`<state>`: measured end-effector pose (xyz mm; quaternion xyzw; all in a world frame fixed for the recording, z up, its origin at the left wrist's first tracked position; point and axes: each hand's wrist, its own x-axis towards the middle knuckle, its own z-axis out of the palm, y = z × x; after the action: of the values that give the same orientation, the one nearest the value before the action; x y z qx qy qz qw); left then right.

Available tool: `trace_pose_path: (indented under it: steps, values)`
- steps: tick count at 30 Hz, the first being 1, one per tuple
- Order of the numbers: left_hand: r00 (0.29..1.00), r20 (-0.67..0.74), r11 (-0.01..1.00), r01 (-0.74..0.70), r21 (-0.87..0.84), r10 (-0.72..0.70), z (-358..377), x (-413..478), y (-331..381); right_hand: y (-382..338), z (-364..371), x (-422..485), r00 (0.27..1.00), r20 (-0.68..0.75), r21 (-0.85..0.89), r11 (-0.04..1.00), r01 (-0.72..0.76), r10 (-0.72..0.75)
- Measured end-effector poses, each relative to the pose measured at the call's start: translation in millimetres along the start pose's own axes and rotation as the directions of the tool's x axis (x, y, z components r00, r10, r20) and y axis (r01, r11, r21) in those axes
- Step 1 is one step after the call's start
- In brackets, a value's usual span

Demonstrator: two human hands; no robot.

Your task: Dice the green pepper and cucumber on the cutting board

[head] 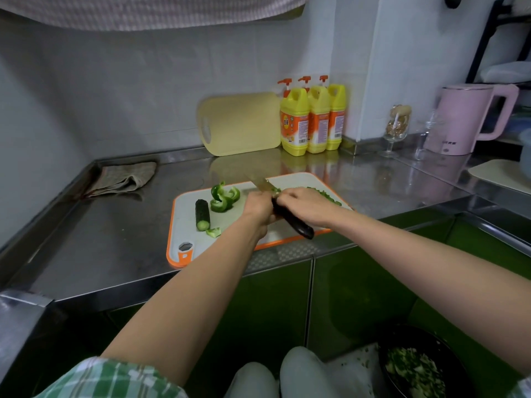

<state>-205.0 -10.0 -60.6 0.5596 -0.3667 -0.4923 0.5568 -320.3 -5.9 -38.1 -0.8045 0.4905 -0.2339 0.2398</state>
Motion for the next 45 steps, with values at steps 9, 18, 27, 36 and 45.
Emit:
trace_pose_path:
  steps: [9,18,27,36,45]
  values:
    - [0.998,-0.039,0.993,0.039,-0.11,-0.043,6,6,-4,49,11,7,0.994,0.106,-0.128,0.991,0.05,-0.036]
    - [0.995,-0.087,0.997,0.049,-0.06,-0.054,4,0,0,62,5,20,0.974,-0.007,-0.285,0.933,-0.22,0.227]
    - [0.999,-0.04,1.0,0.008,-0.02,-0.009,-1,-10,3,48,15,27,0.985,0.052,-0.301,0.943,-0.141,0.164]
    - [0.999,0.023,0.997,-0.042,0.059,0.04,-4,-19,-1,34,12,34,0.992,0.068,-0.311,0.947,-0.079,0.105]
    - [0.999,0.004,0.991,-0.05,0.122,0.05,-14,-19,1,43,7,44,0.961,-0.031,-0.301,0.914,-0.273,0.276]
